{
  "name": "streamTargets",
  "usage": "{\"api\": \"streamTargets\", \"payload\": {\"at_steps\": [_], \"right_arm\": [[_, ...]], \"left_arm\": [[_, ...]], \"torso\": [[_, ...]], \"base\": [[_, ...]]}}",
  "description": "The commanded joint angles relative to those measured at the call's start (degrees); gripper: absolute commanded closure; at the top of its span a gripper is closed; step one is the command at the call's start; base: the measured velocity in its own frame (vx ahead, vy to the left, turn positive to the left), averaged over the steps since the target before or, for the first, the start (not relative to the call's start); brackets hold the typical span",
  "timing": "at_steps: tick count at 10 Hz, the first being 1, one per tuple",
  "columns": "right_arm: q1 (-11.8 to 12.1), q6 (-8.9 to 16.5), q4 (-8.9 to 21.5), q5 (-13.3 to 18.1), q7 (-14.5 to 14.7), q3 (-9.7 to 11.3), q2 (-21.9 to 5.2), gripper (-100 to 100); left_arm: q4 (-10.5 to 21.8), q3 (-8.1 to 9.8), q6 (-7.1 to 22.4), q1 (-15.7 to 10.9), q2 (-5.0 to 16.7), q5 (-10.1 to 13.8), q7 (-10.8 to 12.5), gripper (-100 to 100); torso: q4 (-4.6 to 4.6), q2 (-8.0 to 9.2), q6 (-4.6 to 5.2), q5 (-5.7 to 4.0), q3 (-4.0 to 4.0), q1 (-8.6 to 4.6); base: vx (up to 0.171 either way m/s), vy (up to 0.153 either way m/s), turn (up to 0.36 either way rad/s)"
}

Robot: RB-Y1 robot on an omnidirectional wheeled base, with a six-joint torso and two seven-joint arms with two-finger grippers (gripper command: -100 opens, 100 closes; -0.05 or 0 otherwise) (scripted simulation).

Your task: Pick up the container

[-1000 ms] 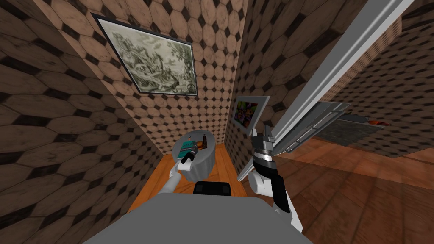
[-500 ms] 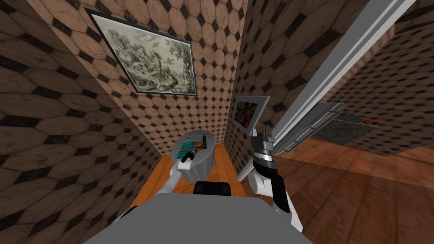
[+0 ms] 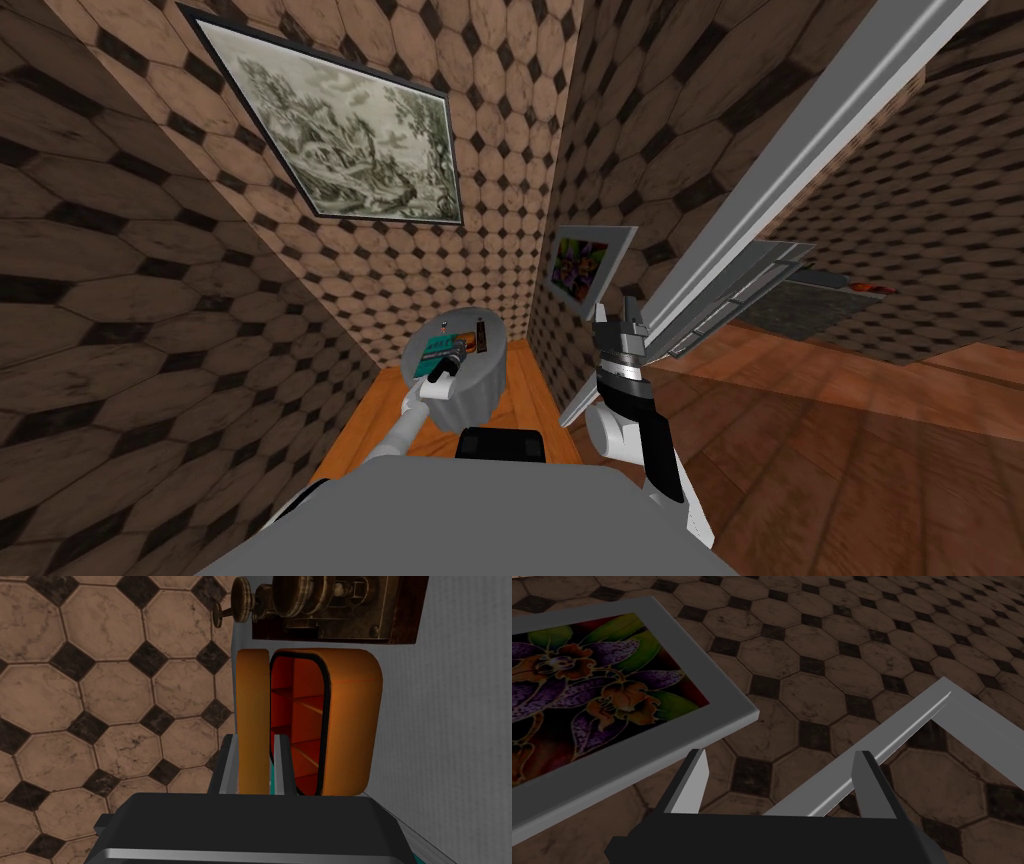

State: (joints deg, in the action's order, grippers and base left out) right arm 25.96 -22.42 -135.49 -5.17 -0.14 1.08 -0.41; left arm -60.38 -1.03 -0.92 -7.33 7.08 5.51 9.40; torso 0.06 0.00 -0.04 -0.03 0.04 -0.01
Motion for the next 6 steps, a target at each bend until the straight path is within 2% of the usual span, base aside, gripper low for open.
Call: {"api": "streamTargets", "payload": {"at_steps": [1, 3, 4, 5, 6], "right_arm": [[0.00, 0.00, 0.00, 0.00, 0.00, 0.00, 0.00, 0], [0.00, 0.00, 0.00, 0.00, 0.00, 0.00, 0.00, 0], [0.00, 0.00, 0.00, 0.00, 0.00, 0.00, 0.00, 0], [0.00, 0.00, 0.00, 0.00, 0.00, 0.00, 0.00, 0], [0.00, 0.00, 0.00, 0.00, 0.00, 0.00, 0.00, 0]], "left_arm": [[0.00, 0.00, 0.00, 0.00, 0.00, 0.00, 0.00, 100], [-0.04, 0.01, -0.05, -0.04, 0.01, 0.00, 0.00, 100], [-0.02, 0.01, -0.04, -0.03, 0.01, 0.00, 0.00, 0], [-1.74, -0.33, 0.61, 0.98, -0.18, -0.12, -0.12, 100], [-2.93, -0.58, 1.10, 1.71, -0.30, -0.20, -0.19, 100]], "torso": [[0.00, 0.00, 0.00, 0.00, 0.00, 0.00], [-0.03, 0.01, -0.01, 0.01, -0.01, 0.01], [-0.02, 0.02, -0.01, 0.01, 0.00, 0.01], [0.00, 0.03, -0.01, 0.00, 0.01, 0.00], [0.02, 0.11, -0.04, -0.01, 0.06, 0.01]], "base": [[0.000, 0.000, 0.000], [0.000, 0.000, 0.000], [0.000, 0.000, 0.000], [-0.013, 0.003, 0.053], [-0.023, 0.004, 0.051]]}}
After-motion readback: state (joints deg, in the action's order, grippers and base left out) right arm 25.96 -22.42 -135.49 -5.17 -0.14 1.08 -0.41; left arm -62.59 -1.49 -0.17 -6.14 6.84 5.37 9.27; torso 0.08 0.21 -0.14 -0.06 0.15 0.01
